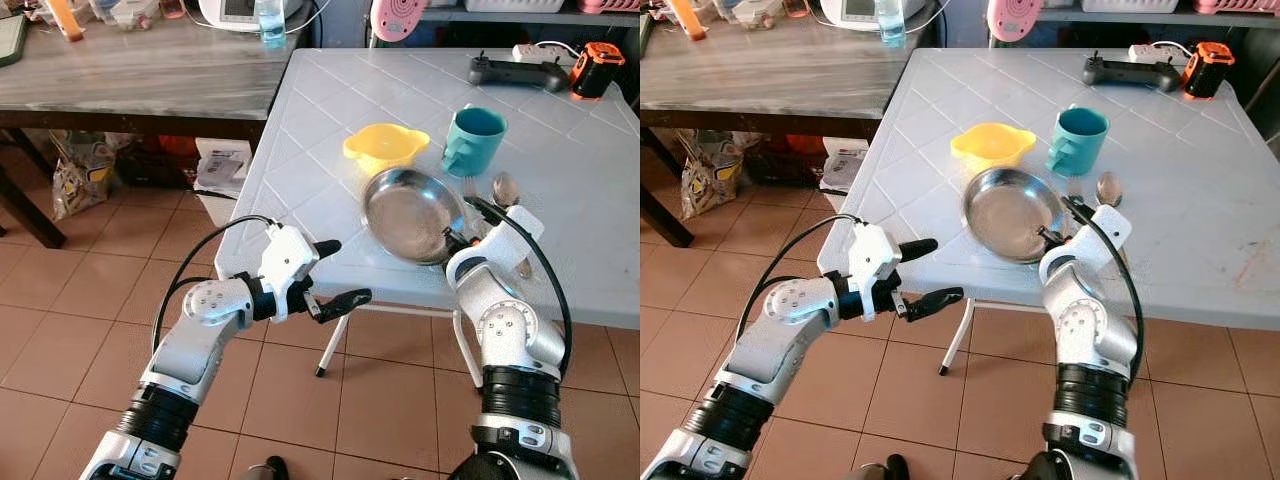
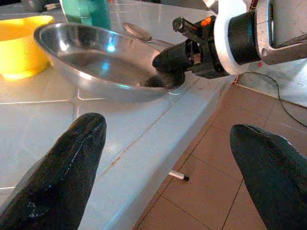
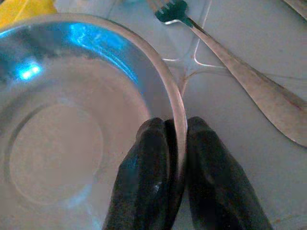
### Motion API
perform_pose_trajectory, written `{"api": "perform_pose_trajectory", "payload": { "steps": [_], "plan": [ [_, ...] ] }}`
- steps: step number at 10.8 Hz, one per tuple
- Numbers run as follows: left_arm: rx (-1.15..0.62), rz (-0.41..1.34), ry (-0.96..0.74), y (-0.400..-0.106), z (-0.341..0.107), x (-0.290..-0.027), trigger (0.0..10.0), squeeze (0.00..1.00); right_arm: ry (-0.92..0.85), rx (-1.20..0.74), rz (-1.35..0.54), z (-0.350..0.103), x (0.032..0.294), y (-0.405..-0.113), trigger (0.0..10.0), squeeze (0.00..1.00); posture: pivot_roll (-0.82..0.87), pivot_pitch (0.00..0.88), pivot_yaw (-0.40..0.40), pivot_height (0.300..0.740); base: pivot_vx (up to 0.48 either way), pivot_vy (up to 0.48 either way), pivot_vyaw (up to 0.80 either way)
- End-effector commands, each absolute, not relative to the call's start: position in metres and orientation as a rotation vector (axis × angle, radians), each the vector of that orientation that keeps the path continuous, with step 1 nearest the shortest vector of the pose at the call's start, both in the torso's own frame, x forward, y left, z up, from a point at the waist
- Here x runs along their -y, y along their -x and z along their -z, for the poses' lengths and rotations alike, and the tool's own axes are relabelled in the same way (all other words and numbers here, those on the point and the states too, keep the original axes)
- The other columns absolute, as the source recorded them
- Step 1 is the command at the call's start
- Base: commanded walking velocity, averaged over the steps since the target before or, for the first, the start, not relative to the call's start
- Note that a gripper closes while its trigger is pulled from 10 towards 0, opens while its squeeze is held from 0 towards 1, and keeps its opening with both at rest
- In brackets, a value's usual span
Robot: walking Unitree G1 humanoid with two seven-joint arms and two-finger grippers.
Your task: Setting the table
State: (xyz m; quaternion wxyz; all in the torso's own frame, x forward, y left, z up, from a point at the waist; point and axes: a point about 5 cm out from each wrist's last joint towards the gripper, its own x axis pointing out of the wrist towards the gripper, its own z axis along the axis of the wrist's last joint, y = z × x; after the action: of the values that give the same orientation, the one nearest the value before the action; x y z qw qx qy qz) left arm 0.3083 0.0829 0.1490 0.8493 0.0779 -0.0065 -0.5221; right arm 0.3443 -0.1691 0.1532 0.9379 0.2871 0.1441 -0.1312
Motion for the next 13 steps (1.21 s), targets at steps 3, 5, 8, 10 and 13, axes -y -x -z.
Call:
{"api": "perform_pose_trajectory", "payload": {
  "steps": [3, 5, 8, 10, 13],
  "plan": [
    [0.001, 1.097, -0.184, -0.309, -0.147, -0.083, 10.0, 0.00, -0.620, -0.351, 0.261, -0.140, 0.163, -0.339, 0.0, 0.00, -0.04, 0.148, 0.051, 0.740, 0.000, 0.000, 0.00],
    [0.009, 1.089, -0.183, -0.311, -0.148, -0.082, 10.0, 0.00, -0.642, -0.329, 0.262, -0.147, 0.165, -0.338, 0.0, 0.00, -0.04, 0.146, 0.050, 0.740, 0.000, 0.000, 0.00],
    [0.013, 1.081, -0.184, -0.312, -0.148, -0.082, 10.0, 0.00, -0.666, -0.338, 0.250, -0.148, 0.159, -0.335, 0.5, 0.00, -0.04, 0.145, 0.046, 0.740, 0.000, 0.000, 0.00],
    [0.013, 1.081, -0.184, -0.311, -0.148, -0.082, 10.0, 0.00, -0.671, -0.345, 0.261, -0.146, 0.160, -0.333, 10.0, 1.00, -0.04, 0.144, 0.048, 0.740, 0.000, 0.000, 0.00],
    [0.017, 1.080, -0.184, -0.312, -0.149, -0.082, 10.0, 0.00, -0.659, -0.342, 0.253, -0.150, 0.161, -0.335, 10.0, 0.01, -0.04, 0.144, 0.049, 0.740, 0.000, 0.000, 0.00]
  ]
}}
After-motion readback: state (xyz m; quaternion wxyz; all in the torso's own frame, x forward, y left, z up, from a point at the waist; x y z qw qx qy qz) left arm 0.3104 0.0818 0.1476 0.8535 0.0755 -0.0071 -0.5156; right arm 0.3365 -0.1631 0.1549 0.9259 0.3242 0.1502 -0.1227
